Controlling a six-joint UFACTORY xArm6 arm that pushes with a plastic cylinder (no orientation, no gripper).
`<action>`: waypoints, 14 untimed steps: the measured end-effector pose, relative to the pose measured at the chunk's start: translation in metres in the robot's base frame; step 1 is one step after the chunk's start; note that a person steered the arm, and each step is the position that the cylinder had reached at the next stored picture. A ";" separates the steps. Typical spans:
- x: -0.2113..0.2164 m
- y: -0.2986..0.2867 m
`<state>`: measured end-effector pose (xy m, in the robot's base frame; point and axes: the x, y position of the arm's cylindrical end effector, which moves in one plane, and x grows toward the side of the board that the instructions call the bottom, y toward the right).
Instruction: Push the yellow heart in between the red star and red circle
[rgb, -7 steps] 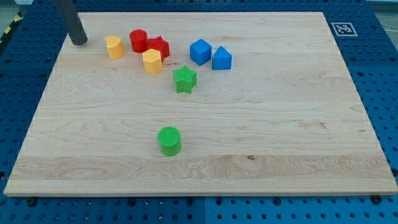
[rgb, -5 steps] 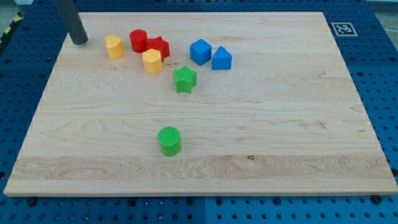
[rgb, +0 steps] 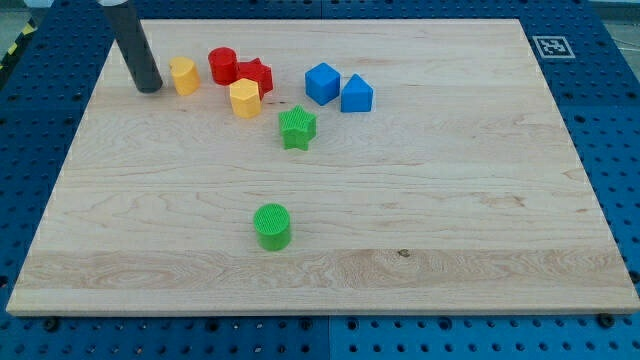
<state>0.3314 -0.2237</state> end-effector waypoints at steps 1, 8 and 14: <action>-0.007 0.009; -0.003 0.079; -0.053 0.106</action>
<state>0.2782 -0.1180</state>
